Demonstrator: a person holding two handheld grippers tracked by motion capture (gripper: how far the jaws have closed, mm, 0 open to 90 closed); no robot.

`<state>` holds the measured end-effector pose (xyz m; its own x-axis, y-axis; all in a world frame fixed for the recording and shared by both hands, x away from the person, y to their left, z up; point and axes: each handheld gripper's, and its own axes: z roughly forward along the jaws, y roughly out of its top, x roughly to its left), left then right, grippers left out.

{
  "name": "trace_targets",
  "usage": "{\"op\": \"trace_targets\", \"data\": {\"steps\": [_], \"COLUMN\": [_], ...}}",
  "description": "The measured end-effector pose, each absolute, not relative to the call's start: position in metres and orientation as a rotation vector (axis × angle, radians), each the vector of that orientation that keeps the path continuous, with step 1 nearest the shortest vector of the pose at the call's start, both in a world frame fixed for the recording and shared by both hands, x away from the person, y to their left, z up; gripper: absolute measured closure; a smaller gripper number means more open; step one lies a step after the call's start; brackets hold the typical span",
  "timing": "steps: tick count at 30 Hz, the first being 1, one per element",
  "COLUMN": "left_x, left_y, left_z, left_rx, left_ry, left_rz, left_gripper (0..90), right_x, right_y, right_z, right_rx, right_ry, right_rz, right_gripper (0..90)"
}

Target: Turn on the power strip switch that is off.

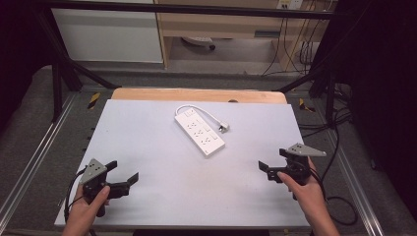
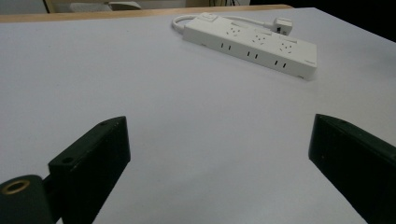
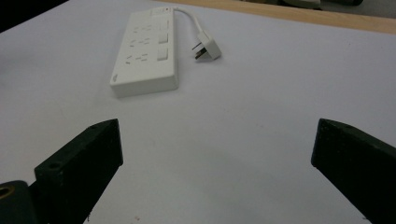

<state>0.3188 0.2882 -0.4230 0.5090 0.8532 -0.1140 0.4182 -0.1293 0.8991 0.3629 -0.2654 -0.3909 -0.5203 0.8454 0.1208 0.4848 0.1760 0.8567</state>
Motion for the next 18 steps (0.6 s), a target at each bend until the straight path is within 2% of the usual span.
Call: {"op": "trace_targets", "data": {"steps": [18], "left_x": [0.319], "left_y": [0.289], "left_z": [-0.423], "left_rx": [1.747], "left_ry": [1.076], "left_rz": [0.545], "left_gripper": [5.6], "right_x": [0.378], "right_y": [-0.25], "right_z": [-0.365], "right_rx": [1.209], "right_ry": [2.07], "right_rz": [1.334], "right_gripper": [3.7]}}
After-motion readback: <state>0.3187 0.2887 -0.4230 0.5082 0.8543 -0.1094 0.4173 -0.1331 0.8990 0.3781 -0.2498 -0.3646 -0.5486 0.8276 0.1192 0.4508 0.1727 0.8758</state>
